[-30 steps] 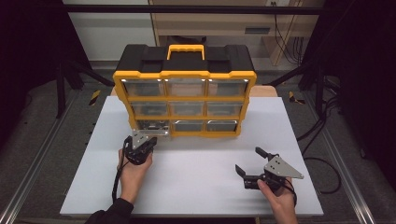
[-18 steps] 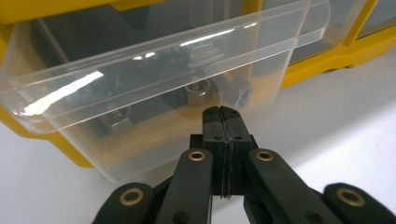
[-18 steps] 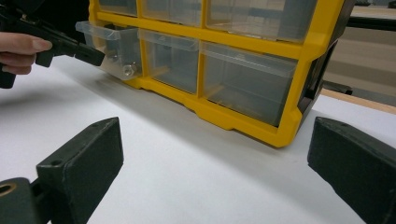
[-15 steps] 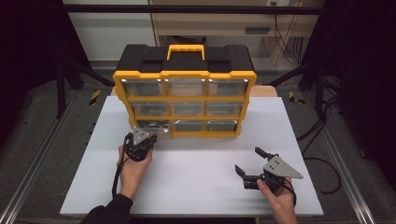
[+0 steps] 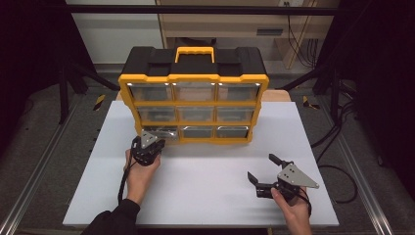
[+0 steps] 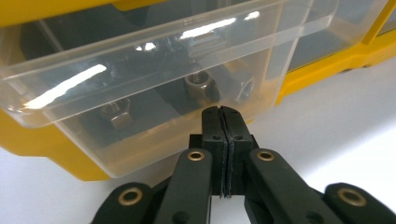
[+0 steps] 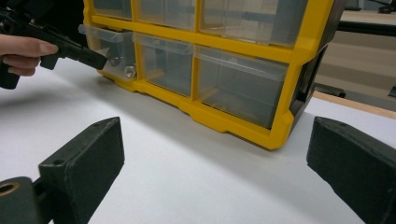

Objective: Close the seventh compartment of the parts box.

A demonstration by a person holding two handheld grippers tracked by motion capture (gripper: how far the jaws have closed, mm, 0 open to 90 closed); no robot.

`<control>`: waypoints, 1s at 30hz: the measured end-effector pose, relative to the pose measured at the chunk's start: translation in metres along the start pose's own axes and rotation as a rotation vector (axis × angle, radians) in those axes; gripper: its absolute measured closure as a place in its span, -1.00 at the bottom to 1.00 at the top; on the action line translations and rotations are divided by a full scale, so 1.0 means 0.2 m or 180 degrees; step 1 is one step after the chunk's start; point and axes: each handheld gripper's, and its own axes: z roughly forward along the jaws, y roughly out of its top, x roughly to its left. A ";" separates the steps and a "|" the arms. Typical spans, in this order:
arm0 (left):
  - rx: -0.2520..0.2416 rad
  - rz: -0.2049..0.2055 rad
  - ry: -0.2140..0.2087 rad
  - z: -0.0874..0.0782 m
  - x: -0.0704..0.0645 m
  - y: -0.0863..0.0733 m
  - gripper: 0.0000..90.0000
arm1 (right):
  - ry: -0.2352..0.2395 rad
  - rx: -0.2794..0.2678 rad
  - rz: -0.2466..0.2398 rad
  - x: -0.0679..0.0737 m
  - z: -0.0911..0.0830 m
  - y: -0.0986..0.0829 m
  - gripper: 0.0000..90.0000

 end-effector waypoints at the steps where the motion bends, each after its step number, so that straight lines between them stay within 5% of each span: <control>1: 0.0008 0.0011 -0.0002 0.00 0.00 0.00 0.97 | -0.0026 -0.0007 -0.0003 0.00 0.00 0.00 -0.89; 13: 0.0073 0.0115 0.0045 0.02 0.01 0.01 0.99 | -0.0036 -0.0034 -0.0031 0.01 0.00 0.00 -0.89; 23: 0.0047 0.0030 0.0045 0.02 0.03 0.01 0.99 | -0.0019 -0.0011 -0.0052 0.01 0.00 0.00 -0.89; 29: 0.0108 0.0109 0.0057 0.03 0.03 0.02 0.99 | -0.0033 -0.0007 -0.0060 0.01 0.00 0.00 -0.89; 30: 0.0044 0.0036 0.0056 0.03 0.02 0.03 0.99 | -0.0035 -0.0023 -0.0064 0.01 0.00 0.00 -0.89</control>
